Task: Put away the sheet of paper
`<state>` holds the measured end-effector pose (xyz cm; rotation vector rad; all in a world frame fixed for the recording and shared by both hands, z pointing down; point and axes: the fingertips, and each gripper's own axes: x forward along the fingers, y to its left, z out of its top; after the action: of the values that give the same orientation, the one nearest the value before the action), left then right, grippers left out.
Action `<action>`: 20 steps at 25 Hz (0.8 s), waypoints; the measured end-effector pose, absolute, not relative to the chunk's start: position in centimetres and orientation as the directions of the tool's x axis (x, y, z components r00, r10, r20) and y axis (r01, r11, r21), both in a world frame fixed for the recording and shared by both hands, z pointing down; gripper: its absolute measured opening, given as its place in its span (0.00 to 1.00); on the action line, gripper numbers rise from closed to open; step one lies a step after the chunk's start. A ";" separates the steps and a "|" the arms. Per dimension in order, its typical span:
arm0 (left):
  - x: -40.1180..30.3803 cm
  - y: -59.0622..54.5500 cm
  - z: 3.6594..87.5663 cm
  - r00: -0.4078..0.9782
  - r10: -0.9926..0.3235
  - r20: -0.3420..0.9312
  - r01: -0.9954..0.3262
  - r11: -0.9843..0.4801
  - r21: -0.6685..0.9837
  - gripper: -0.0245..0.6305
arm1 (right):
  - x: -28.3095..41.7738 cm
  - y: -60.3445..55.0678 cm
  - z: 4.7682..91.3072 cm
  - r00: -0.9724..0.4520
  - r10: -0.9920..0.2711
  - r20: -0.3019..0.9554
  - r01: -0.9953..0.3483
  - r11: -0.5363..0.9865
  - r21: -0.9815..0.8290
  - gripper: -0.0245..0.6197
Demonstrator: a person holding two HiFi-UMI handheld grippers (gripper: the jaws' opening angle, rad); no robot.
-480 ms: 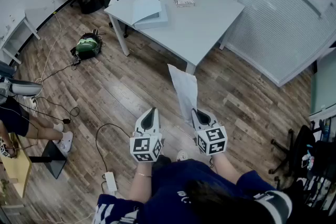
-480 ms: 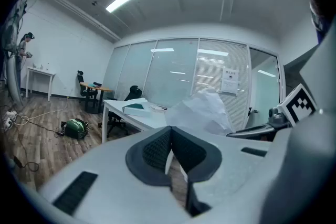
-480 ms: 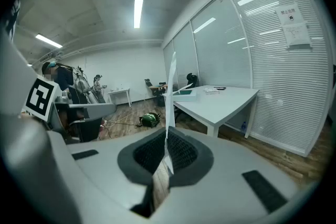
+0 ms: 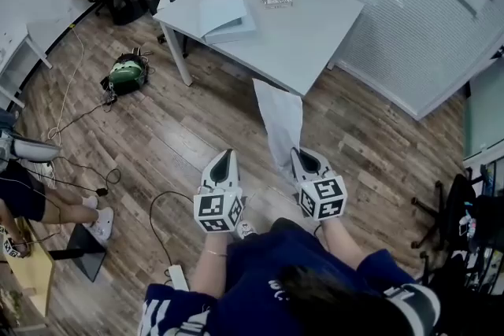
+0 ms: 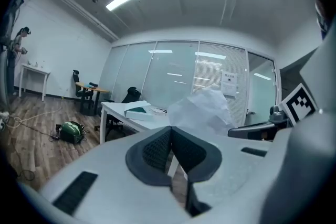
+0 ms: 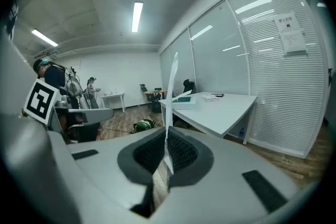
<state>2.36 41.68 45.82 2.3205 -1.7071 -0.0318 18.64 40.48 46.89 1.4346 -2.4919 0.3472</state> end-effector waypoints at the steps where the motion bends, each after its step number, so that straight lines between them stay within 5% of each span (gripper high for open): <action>1: 2.1 41.3 45.7 0.316 -0.940 0.132 -0.936 -0.285 0.208 0.04 | 18.3 40.2 46.8 -0.480 -0.815 0.324 -0.872 0.483 -0.078 0.05; 20: 0.3 30.6 46.0 0.278 -0.944 0.177 -0.956 -0.255 0.143 0.04 | 17.0 27.3 45.5 -0.542 -0.787 0.293 -0.840 0.521 -0.155 0.05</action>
<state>0.25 30.60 45.99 2.3252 -1.7623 0.0806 16.96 27.29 45.54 1.3924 -2.5727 0.4151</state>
